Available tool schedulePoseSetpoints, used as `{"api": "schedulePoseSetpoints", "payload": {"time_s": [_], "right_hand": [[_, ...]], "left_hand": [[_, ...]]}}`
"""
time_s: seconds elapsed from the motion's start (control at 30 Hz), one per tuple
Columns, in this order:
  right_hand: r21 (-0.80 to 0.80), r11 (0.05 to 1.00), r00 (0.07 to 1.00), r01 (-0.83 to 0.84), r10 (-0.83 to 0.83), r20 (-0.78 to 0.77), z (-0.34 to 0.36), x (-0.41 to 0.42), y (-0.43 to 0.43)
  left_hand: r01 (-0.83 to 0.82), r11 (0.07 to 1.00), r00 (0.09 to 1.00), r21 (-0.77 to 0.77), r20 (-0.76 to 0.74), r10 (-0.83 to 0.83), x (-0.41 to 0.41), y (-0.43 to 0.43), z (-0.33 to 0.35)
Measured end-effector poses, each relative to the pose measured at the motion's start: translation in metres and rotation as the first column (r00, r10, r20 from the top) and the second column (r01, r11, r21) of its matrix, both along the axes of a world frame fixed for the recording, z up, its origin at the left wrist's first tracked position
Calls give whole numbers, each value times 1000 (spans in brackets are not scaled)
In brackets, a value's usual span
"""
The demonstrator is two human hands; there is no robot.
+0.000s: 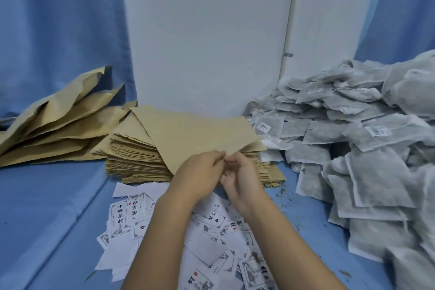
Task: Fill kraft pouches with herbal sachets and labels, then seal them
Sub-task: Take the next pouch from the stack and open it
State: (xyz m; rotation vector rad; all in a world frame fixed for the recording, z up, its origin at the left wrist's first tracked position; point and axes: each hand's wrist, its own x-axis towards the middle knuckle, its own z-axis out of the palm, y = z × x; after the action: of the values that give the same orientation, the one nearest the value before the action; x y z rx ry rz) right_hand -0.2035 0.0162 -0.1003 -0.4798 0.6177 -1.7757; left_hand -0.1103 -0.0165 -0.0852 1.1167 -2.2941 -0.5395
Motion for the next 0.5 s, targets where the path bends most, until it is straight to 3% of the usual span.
{"api": "schedulePoseSetpoints", "payload": {"time_s": [0.17, 0.5], "right_hand": [[37, 999, 996, -23, 20, 85, -9, -3, 3], [39, 999, 997, -30, 27, 67, -5, -4, 2]], "left_hand": [[-37, 999, 999, 29, -16, 37, 4, -1, 2], [-39, 997, 999, 70, -14, 40, 2, 1, 5]]}}
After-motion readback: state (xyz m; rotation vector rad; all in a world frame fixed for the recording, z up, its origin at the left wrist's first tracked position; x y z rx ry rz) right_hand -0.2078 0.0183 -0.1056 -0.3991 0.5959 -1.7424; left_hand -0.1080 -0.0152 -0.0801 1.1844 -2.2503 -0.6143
